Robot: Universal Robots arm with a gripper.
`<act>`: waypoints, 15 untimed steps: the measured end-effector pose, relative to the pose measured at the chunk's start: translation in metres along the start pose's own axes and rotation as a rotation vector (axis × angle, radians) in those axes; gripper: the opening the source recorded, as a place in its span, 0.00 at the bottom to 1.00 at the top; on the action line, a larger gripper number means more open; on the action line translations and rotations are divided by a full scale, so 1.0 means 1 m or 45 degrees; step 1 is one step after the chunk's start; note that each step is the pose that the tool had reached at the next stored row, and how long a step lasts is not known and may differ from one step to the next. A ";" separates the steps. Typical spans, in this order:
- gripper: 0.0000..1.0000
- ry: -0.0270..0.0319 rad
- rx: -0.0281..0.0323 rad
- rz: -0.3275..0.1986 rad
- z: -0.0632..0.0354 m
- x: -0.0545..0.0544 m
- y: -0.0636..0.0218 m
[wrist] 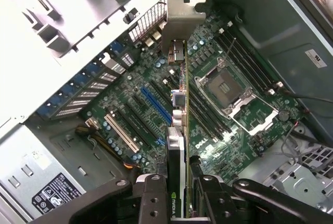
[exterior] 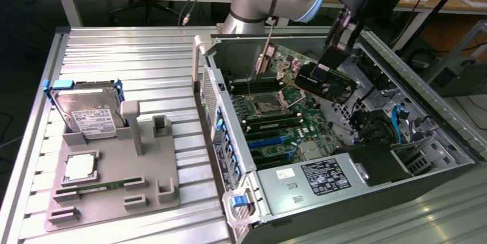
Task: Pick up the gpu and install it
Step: 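Insert the gpu into the slot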
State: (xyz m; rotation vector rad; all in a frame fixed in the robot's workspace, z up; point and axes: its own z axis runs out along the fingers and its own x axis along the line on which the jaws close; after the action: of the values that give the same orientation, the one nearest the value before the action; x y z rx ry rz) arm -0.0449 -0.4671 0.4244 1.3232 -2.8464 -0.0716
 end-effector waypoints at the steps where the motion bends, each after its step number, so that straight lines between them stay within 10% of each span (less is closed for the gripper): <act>1: 0.27 0.0002 -0.0002 -0.007 0.0000 0.000 0.0000; 15: 0.27 0.0051 -0.0022 -0.124 -0.0002 0.000 0.0000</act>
State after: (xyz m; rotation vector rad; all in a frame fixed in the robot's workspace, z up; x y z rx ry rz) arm -0.0448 -0.4671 0.4246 1.4588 -2.7769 -0.0714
